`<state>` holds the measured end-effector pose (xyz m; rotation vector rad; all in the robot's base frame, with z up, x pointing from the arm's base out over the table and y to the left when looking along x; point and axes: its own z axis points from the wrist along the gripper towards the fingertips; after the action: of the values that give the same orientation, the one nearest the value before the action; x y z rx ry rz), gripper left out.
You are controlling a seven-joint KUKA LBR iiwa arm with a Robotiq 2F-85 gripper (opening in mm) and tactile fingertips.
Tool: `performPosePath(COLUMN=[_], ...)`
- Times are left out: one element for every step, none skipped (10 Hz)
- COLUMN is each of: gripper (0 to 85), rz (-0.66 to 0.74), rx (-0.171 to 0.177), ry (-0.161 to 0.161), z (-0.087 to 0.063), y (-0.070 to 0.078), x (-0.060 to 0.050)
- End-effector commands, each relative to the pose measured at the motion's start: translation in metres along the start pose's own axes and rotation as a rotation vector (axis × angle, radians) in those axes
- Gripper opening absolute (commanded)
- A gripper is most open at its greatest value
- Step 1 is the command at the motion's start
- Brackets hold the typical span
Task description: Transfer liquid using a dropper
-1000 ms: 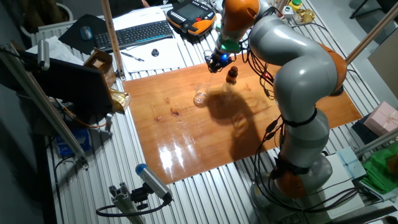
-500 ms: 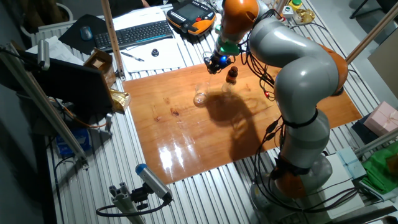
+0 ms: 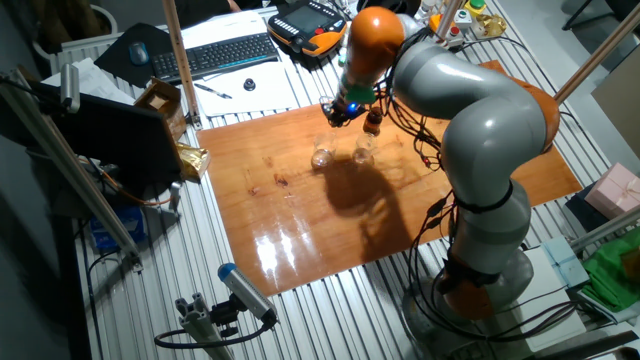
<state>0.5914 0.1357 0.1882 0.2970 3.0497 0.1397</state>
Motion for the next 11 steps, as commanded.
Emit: performPosePath(gripper=[0.7, 1.0, 1.0, 1.7, 3.0, 5.7, 7.7, 9.0, 10.3, 12.0, 13.0], rz=[-0.004, -0.008, -0.011, -0.014, -0.015, -0.014, -0.015, -0.018, -0.021, -0.021, -0.024], rx=[0.001, 0.005, 0.002, 0.008, 0.012, 0.017, 0.019, 0.019, 0.019, 0.02, 0.018], ry=[-0.007, -0.009, -0.009, -0.013, -0.013, -0.01, -0.009, -0.009, -0.012, -0.012, -0.013], z=[0.008, 0.015, 0.022, 0.026, 0.03, 0.033, 0.036, 0.038, 0.041, 0.043, 0.046], y=[0.001, 0.002, 0.003, 0.004, 0.004, 0.005, 0.005, 0.005, 0.005, 0.004, 0.004], x=[0.001, 0.002, 0.003, 0.005, 0.007, 0.008, 0.009, 0.009, 0.009, 0.008, 0.008])
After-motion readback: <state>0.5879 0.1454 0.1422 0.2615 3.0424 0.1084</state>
